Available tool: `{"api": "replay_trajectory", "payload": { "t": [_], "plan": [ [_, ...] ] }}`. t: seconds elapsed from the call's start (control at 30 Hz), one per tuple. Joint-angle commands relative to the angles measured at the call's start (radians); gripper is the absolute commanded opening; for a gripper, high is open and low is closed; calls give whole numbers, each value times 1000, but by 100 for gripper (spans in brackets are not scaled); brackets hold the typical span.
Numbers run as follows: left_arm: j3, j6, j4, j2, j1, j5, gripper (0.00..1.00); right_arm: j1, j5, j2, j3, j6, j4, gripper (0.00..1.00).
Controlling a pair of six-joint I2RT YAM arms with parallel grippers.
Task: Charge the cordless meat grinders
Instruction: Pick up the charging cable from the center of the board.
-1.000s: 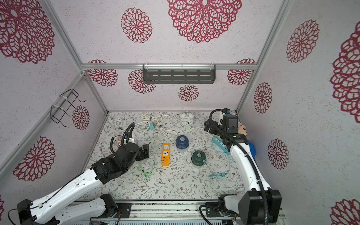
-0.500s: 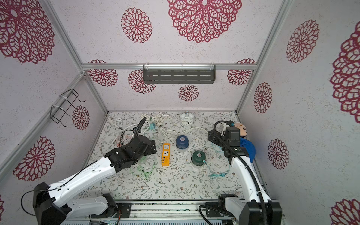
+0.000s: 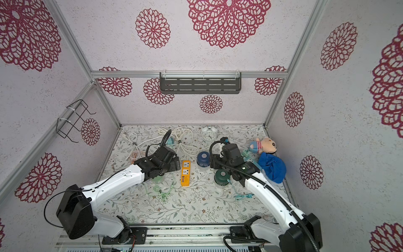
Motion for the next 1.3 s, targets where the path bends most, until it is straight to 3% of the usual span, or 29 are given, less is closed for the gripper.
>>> {"api": "replay_trajectory", "payload": {
  "t": [0.0,0.17,0.3,0.43,0.6,0.77,1.07,1.27],
  "plan": [
    [-27,-6,2,-67,34,17,89,93,149,53,51,-27,-51,62],
    [-64,8,-72,-162,60,-4,82,217,200,170,110,-7,-54,59],
    [-113,-34,-147,-254,49,18,74,325,221,271,150,14,-36,66],
    [-194,-120,-226,-346,-47,-23,68,404,208,354,167,49,-13,67],
    [-326,-269,-202,-409,-214,-49,60,415,176,378,115,132,42,64],
    [-404,-274,-47,-333,-243,-46,58,415,190,341,93,159,37,60],
    [-311,-143,123,-45,-198,-14,65,411,268,224,53,171,-35,62],
    [-285,-120,160,71,-164,9,59,408,277,155,-2,183,-31,63]
  ]
}}
